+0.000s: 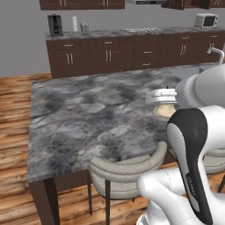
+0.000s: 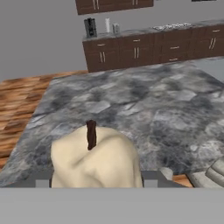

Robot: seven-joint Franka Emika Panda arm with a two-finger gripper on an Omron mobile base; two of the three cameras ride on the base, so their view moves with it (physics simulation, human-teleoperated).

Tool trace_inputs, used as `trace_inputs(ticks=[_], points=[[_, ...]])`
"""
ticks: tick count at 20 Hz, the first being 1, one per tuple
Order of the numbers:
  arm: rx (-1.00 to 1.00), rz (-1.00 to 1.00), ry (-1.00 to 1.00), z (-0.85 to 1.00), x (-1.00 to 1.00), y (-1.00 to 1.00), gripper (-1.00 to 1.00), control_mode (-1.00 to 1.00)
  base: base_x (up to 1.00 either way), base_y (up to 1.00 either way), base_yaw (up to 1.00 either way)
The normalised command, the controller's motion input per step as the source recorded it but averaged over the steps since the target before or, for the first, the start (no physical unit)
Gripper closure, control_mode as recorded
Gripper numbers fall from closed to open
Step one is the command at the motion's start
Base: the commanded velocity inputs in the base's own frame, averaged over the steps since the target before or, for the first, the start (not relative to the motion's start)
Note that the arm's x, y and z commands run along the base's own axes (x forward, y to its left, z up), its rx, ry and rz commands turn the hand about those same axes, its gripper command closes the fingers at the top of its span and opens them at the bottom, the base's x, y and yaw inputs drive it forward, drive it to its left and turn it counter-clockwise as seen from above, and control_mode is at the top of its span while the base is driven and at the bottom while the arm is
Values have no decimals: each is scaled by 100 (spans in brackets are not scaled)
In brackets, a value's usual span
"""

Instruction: Get the candle and the wine from the cabinet and move them to the dining counter.

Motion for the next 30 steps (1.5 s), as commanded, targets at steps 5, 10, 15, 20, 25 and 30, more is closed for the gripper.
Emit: trace_inputs(ticks=[5, 10, 15, 20, 25, 30], points=[[0, 0, 0, 0, 0, 0, 100, 100, 39, 32, -1], [0, 0, 0, 0, 0, 0, 100, 100, 52, 16, 0], [0, 0, 0, 0, 0, 0, 100, 100, 21, 2, 0], [0, 0, 0, 0, 0, 0, 100, -100, 0, 0, 0], [0, 13, 4, -1, 0, -1, 100, -100, 0, 0, 0], [0, 40, 0, -31, 17, -8, 100, -100, 0, 0, 0]])
